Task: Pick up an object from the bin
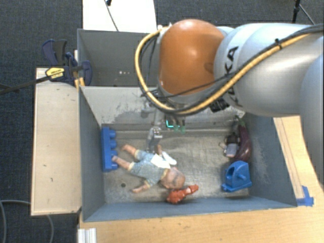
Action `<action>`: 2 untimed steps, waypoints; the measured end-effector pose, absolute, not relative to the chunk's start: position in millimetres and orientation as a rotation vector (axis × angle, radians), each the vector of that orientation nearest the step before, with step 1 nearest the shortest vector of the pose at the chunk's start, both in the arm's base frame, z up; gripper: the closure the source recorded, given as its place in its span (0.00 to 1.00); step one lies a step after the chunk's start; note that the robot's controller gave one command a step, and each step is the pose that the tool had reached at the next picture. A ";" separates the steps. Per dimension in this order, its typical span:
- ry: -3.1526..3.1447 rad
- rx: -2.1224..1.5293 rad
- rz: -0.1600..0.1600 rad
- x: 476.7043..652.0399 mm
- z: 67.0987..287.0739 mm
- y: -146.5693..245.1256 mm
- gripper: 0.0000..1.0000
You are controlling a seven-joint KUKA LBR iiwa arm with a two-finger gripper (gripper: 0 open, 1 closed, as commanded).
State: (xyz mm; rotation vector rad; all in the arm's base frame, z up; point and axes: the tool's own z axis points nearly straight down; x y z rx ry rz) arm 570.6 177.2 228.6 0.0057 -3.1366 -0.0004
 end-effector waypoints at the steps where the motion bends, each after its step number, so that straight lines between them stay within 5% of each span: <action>1: -3.144 0.000 -0.003 572.2 233.6 176.2 0.00; 2: -3.147 0.125 -0.003 568.3 191.8 176.9 0.00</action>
Offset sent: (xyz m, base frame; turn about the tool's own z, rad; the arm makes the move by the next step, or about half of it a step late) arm -0.0166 0.0001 -0.1520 -0.2769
